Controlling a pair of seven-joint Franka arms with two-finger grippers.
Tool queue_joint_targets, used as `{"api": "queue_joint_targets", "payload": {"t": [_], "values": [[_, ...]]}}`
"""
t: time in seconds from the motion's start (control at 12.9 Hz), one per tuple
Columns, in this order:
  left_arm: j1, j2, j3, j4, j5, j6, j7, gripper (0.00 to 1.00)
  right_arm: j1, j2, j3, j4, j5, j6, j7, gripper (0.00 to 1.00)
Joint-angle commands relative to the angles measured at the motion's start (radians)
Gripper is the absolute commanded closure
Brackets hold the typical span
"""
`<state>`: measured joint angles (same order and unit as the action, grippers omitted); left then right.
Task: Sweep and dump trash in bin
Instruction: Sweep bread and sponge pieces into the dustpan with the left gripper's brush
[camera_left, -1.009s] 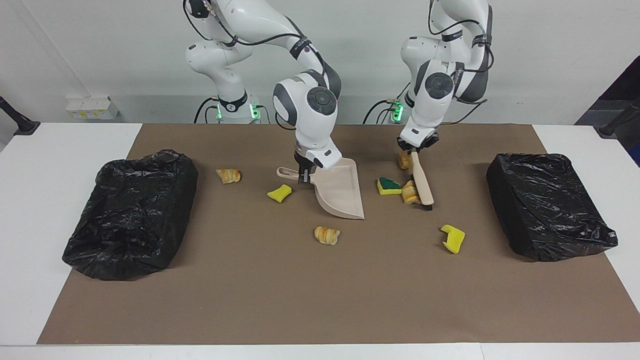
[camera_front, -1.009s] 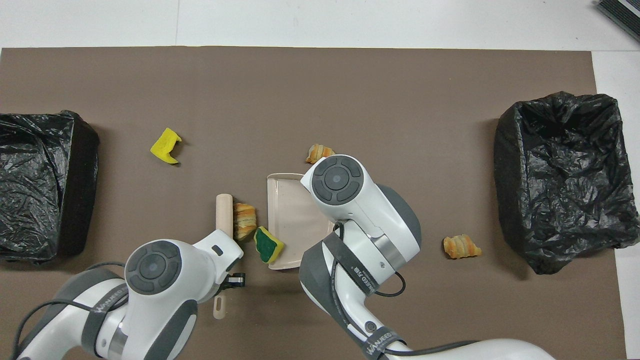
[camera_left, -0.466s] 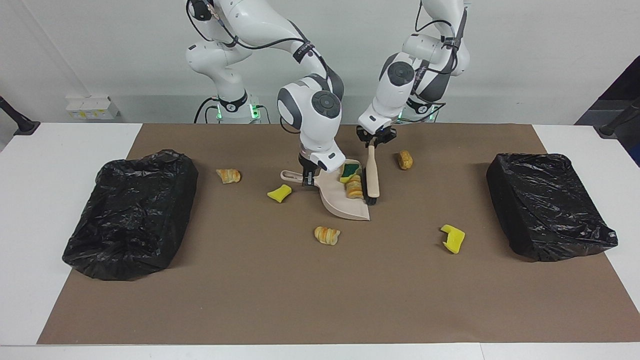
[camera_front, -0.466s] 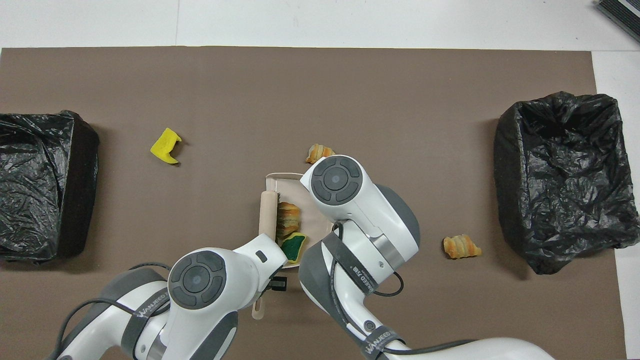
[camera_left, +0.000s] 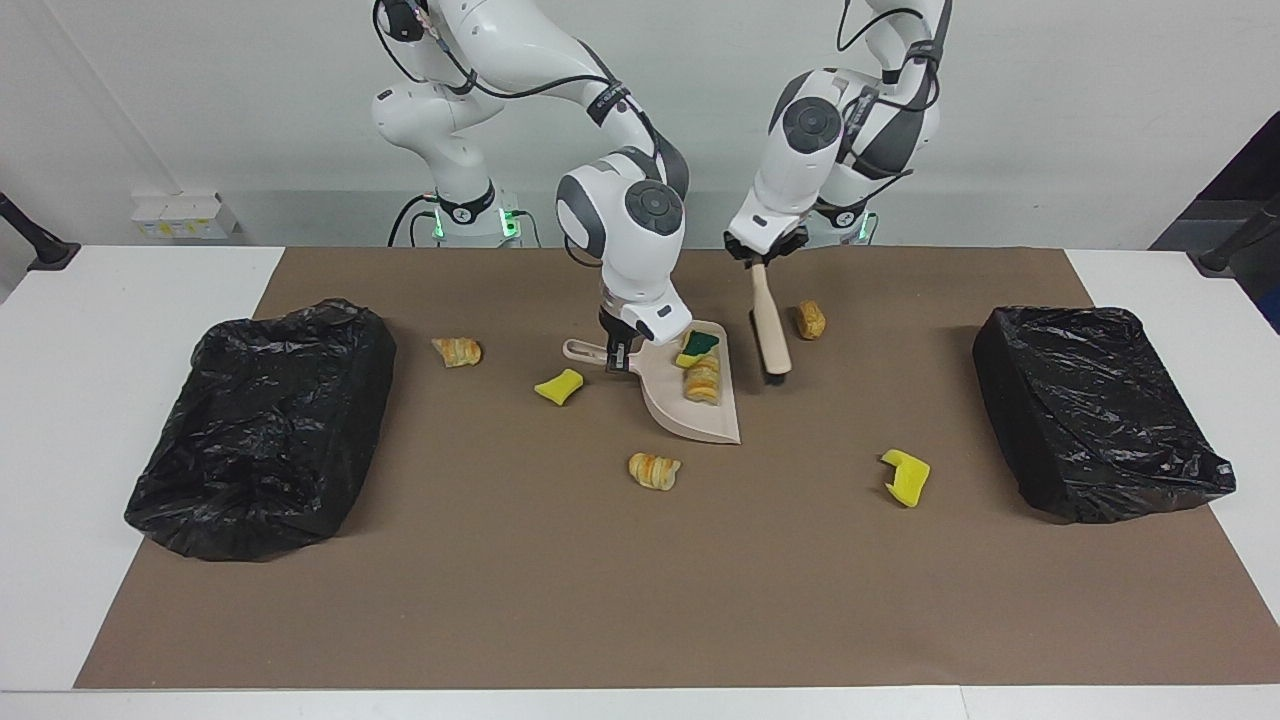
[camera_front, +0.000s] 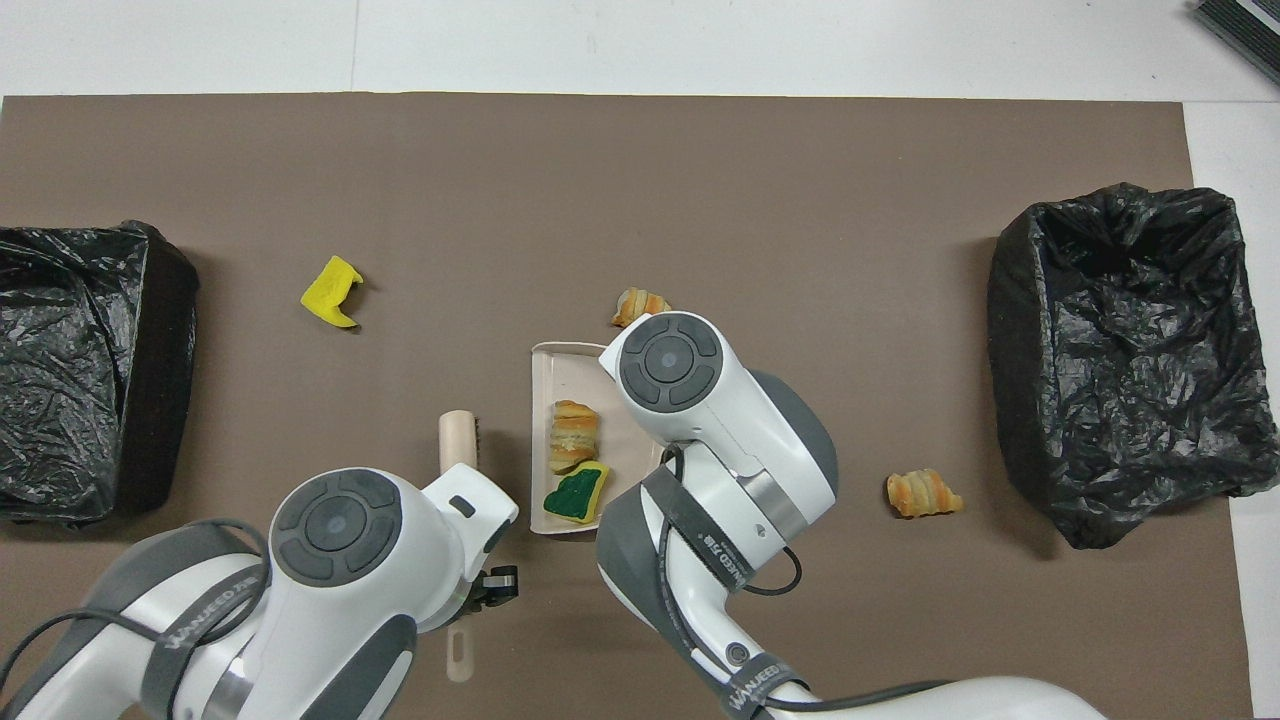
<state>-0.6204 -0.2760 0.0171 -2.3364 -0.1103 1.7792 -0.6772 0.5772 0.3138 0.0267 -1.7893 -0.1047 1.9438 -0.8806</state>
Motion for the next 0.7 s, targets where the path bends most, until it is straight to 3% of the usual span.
{"api": "queue_joint_targets", "payload": {"t": [0.0,0.31,0.39,0.62], "values": [[0.004,-0.049,-0.005,-0.026,0.06,-0.066,-0.209,1.0,0.0,0.011,0.001,0.007,-0.021,0.023,0.035,1.0],[0.005,-0.166,-0.005,-0.168,0.084,-0.118,-0.323,1.0,-0.002,0.011,0.002,-0.007,-0.023,0.056,0.034,1.0],[0.004,-0.17,-0.008,-0.19,0.084,-0.142,-0.343,1.0,-0.002,0.011,0.002,-0.007,-0.021,0.057,0.034,1.0],[-0.01,-0.163,-0.014,-0.264,0.081,-0.062,-0.413,1.0,-0.002,0.011,0.001,-0.01,-0.023,0.06,0.034,1.0]]}}
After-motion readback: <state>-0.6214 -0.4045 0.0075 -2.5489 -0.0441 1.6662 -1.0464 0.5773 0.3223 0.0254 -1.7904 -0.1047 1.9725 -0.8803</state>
